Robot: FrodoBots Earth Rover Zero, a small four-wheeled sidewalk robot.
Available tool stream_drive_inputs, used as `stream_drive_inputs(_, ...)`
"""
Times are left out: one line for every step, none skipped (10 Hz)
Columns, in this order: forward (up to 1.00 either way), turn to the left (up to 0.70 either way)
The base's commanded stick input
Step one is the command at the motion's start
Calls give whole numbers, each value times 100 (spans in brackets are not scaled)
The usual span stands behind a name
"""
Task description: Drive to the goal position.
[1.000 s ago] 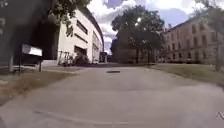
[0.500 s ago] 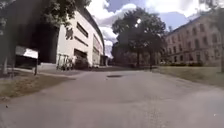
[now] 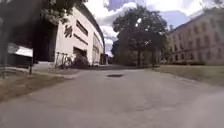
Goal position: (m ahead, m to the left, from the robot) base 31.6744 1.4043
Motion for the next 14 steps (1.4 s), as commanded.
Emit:
stream_drive_inputs(85, 1)
stream_drive_inputs(85, 1)
stream_drive_inputs(85, 1)
stream_drive_inputs(85, 1)
stream_drive_inputs(85, 1)
stream_drive_inputs(85, 1)
stream_drive_inputs(85, 1)
stream_drive_inputs(85, 1)
stream_drive_inputs(85, 1)
stream_drive_inputs(85, 1)
stream_drive_inputs(85, 1)
stream_drive_inputs(85, 1)
stream_drive_inputs(85, 1)
stream_drive_inputs(85, 1)
